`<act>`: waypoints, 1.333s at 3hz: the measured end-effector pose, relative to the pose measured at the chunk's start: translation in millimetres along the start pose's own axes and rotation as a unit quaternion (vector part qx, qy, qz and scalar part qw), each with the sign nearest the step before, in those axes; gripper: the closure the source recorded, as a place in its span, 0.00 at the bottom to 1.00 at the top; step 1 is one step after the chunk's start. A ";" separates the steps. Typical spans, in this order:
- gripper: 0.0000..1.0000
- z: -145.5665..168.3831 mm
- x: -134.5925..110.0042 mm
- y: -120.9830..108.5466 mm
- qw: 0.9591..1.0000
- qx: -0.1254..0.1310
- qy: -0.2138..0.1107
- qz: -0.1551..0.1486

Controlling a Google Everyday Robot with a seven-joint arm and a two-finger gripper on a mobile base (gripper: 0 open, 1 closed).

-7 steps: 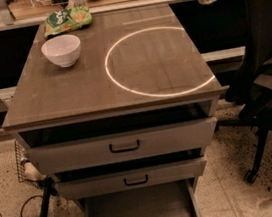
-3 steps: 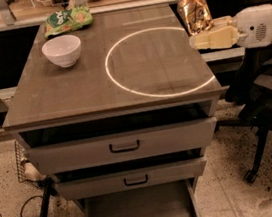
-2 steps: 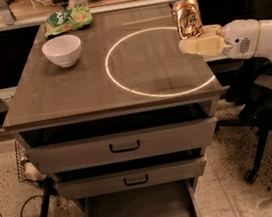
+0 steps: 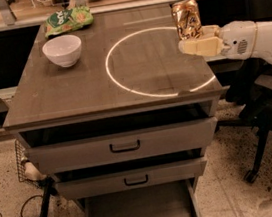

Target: Place orange can upright

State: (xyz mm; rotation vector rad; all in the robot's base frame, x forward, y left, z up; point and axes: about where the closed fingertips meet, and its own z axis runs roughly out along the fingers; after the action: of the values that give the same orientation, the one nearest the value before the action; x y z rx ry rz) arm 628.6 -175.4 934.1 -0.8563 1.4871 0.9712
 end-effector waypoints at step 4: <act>1.00 -18.2 33.5 -25.8 0.987 -0.092 -0.005 -0.134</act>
Offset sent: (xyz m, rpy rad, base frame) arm 0.0104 -0.0488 -0.0314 -0.1066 -0.3014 0.1988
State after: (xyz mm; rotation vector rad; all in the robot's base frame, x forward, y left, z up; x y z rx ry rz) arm 640.5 -202.5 898.8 -1.1521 1.2470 0.9174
